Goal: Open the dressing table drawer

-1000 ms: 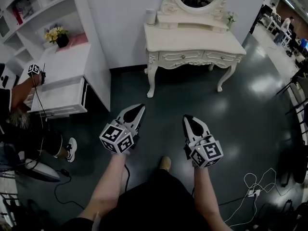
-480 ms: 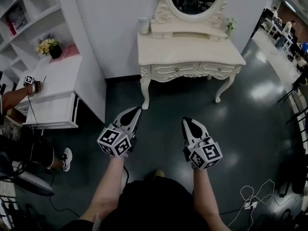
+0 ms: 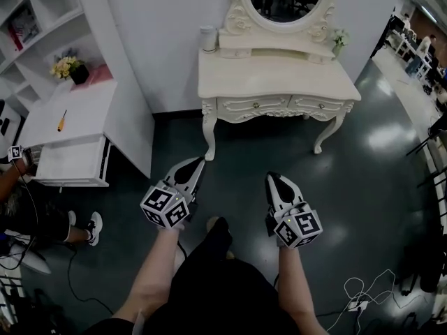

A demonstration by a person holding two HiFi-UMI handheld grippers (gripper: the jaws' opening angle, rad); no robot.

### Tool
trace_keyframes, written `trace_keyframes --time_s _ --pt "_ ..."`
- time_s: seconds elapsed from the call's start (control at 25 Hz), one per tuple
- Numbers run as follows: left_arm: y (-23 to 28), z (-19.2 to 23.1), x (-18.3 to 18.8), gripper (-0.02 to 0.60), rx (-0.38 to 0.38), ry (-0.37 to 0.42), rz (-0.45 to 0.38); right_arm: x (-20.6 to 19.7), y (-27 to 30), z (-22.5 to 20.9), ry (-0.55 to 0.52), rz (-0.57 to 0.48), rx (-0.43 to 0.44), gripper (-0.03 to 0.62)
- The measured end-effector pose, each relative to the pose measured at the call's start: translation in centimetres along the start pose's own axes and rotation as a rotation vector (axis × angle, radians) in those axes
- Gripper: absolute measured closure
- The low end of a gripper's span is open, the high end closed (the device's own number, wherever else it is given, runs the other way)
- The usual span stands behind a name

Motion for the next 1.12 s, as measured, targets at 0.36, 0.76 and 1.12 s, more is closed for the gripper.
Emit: trace_keyframes --time_s 0.36,0.76,1.12 --pt "4.2 1.3 -2.1 0.575 0.006 -0.029 0.043 -0.8 2.0 -3.9 0.007 0.03 -0.012 0.589" --pt "12.3 4.4 -1.4 0.575 -0.024 -0.045 0.043 1.3 7.5 -9.2 0.014 0.012 0.008 0.588" --pt "17.7 9.5 -0.2 0.575 -0.024 -0.045 0.023 2.0 13.7 -13.1 0.0 0.009 -0.001 0.588"
Point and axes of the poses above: the fingertips, and each gripper's own axes: y forward along the fingers, z to its left, x out of its top, the point moved 3 cm from there along -y, backward along the fingers, and after that the axes turned 4 degrees about -z, right-handed, at the moved point
